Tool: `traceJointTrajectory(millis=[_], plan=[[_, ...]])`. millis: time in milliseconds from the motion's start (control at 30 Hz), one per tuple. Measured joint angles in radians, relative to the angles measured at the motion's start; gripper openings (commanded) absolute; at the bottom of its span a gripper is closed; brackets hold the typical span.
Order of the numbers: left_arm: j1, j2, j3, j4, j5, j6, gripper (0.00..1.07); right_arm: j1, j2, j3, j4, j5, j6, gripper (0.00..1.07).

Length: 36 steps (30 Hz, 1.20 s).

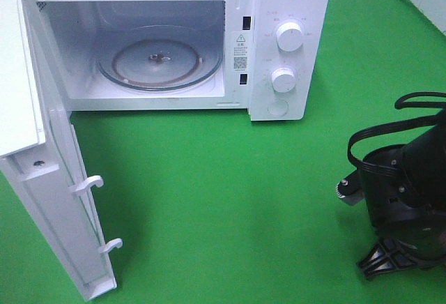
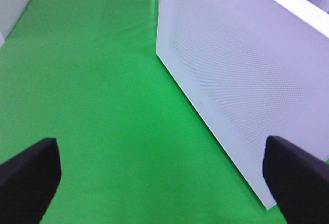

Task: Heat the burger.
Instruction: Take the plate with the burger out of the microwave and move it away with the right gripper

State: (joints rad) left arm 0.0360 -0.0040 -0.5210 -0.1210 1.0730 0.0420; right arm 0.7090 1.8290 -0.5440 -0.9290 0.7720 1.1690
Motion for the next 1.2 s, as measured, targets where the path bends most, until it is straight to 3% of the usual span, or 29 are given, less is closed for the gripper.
traceJointTrajectory(millis=[233,300,467,533,767,1067,1200], plan=[[0.000,0.000,0.000,0.000,0.000,0.000,1.00,0.000,0.007,0.000,0.000,-0.001,0.009,0.11],[0.000,0.000,0.000,0.000,0.000,0.000,1.00,0.000,-0.005,-0.002,0.004,0.016,-0.002,0.23],[0.000,0.000,0.000,0.000,0.000,0.000,1.00,0.000,-0.044,-0.002,0.019,0.034,-0.021,0.34],[0.000,0.000,0.000,0.000,0.000,0.000,1.00,0.000,-0.109,-0.001,0.060,0.037,-0.056,0.47],[0.000,0.000,0.000,0.000,0.000,0.000,1.00,0.000,-0.204,-0.001,0.120,0.028,-0.123,0.54],[0.000,0.000,0.000,0.000,0.000,0.000,1.00,0.000,-0.445,0.000,0.288,-0.093,-0.343,0.63],[0.000,0.000,0.000,0.000,0.000,0.000,1.00,0.000,-0.568,0.000,0.362,-0.120,-0.452,0.73]])
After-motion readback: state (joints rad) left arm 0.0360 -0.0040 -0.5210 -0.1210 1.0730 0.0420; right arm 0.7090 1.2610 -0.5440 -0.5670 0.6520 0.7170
